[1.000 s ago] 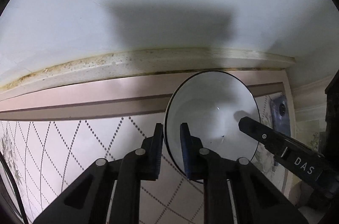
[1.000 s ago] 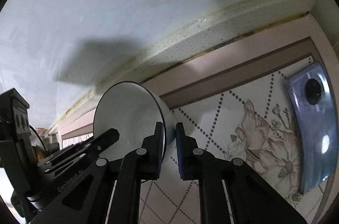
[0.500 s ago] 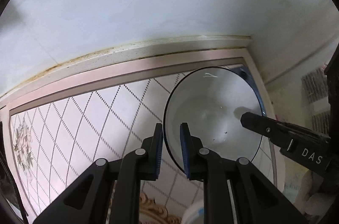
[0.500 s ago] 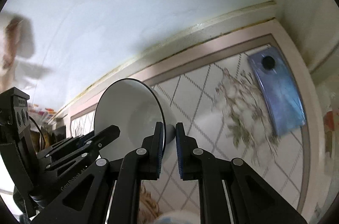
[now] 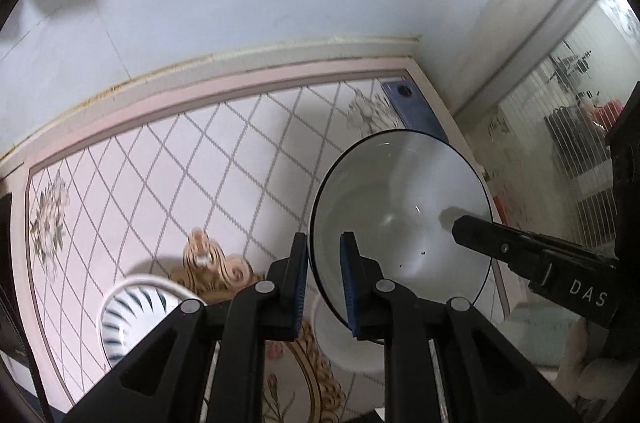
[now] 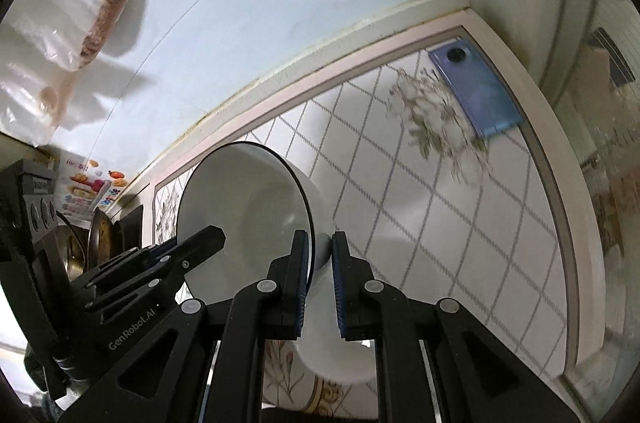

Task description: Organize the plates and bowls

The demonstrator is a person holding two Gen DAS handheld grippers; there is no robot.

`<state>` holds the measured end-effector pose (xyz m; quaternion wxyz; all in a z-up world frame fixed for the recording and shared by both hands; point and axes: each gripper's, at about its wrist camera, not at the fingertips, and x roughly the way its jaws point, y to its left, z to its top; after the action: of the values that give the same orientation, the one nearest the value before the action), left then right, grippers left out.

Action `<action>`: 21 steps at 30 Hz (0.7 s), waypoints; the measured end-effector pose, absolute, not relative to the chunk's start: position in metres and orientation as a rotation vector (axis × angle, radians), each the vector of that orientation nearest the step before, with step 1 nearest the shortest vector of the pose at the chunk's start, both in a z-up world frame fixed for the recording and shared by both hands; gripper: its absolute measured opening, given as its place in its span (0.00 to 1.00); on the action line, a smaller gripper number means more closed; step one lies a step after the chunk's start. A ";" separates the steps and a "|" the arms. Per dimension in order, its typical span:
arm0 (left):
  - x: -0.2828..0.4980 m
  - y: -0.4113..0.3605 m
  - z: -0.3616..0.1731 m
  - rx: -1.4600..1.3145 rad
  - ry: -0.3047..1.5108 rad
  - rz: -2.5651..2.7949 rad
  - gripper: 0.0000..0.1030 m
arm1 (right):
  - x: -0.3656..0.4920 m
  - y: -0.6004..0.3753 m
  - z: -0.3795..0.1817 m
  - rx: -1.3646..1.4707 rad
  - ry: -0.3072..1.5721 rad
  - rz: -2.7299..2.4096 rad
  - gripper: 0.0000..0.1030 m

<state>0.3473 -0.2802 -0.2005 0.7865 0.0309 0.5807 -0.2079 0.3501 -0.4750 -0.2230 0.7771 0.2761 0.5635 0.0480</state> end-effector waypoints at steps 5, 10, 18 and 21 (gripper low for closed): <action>0.321 -0.281 -0.213 0.084 1.277 -0.458 0.13 | 0.314 -0.475 -0.229 0.608 1.229 0.100 0.13; 0.306 -0.282 -0.227 0.100 1.308 -0.453 0.13 | 0.291 -0.475 -0.249 0.628 1.259 0.092 0.13; 0.299 -0.283 -0.253 0.127 1.357 -0.440 0.13 | 0.273 -0.473 -0.280 0.629 1.308 0.083 0.13; 0.299 -0.281 -0.259 0.135 1.371 -0.435 0.13 | 0.273 -0.470 -0.287 0.625 1.322 0.085 0.13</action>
<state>0.2988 -0.2810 -0.2594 0.7503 0.0618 0.6273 -0.1992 0.2731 -0.4700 -0.2872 0.7437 0.2853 0.6034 0.0387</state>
